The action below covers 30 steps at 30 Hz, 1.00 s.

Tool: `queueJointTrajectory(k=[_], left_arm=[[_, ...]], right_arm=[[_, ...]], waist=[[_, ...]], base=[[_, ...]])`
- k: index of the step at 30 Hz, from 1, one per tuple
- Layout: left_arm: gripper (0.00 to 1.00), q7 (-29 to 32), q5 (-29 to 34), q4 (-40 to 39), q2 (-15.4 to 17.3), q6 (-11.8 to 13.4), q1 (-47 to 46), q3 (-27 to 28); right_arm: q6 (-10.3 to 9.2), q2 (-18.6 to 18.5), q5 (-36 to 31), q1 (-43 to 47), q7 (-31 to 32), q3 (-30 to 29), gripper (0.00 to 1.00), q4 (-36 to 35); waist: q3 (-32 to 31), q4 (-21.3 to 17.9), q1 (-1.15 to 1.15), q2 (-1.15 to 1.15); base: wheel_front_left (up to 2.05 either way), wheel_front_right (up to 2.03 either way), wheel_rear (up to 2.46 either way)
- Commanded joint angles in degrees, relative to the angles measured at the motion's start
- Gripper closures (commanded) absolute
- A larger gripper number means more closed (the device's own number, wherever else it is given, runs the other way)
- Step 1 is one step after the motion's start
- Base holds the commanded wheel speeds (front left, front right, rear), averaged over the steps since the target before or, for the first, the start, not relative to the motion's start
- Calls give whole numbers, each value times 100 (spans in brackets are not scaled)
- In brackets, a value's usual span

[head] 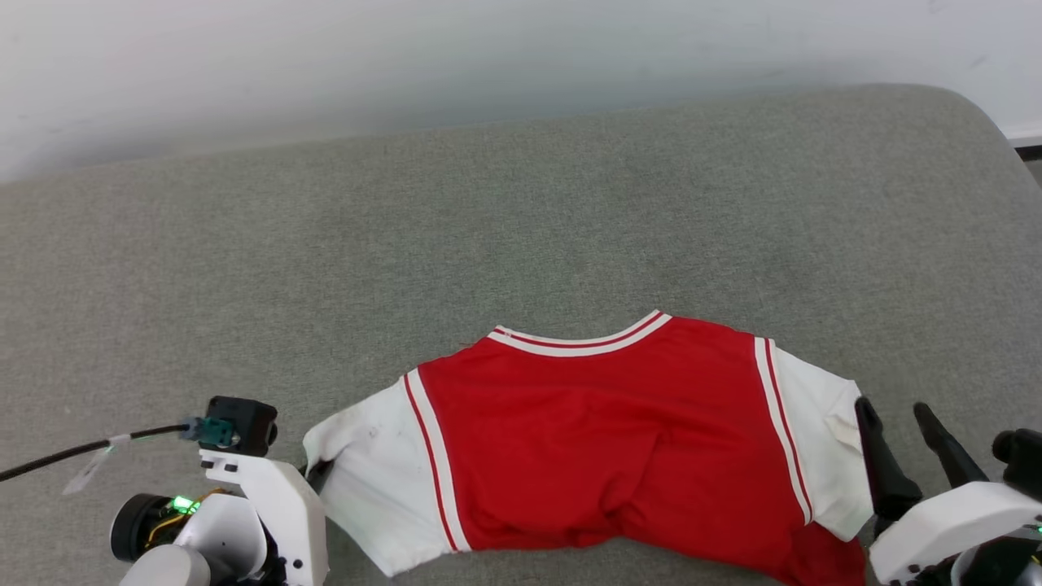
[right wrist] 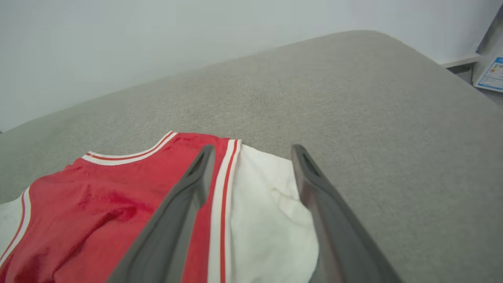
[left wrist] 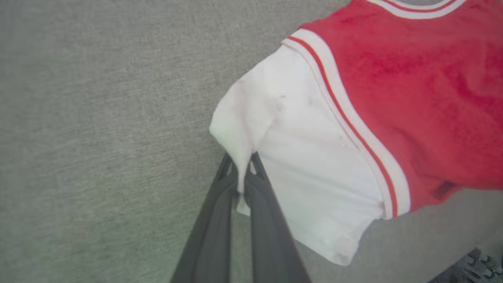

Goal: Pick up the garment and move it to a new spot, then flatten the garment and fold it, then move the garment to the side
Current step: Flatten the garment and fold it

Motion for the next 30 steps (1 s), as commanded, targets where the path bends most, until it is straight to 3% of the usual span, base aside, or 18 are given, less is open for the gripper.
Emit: queueJointTrajectory(k=[1,11,15,21,28,29,30], left_arm=[[100,-95,40,-93,6,51,55,38],[100,-462,198,-920,-15,125,81,33],[100,-477,259,-1148,-24,119,-25,-23],[100,-525,313,-1300,-36,68,-182,-77],[100,-640,260,-1189,-92,25,-248,-88],[100,-658,248,-1171,-95,22,-246,-93],[100,-675,246,-1153,-95,16,-246,-95]], right_arm=[[-2,-15,123,-90,184,-103,0,88],[-2,-874,774,-676,2660,-597,0,818],[-2,-1064,735,-1076,3277,-488,0,1007],[-2,-1135,636,-1677,3712,-280,0,1549],[0,-850,632,-1799,4264,-117,0,2306],[1,-808,620,-1783,4307,-81,62,2360],[8,-762,641,-1791,4315,-76,100,2389]], waist=[[-26,29,0,0],[100,248,0,0],[269,348,0,0],[532,492,0,0],[655,633,0,0],[653,642,0,0],[647,647,0,0]], base=[[0,0,0],[0,0,0],[0,0,0],[0,0,0],[0,0,0],[0,0,0],[0,0,0]])
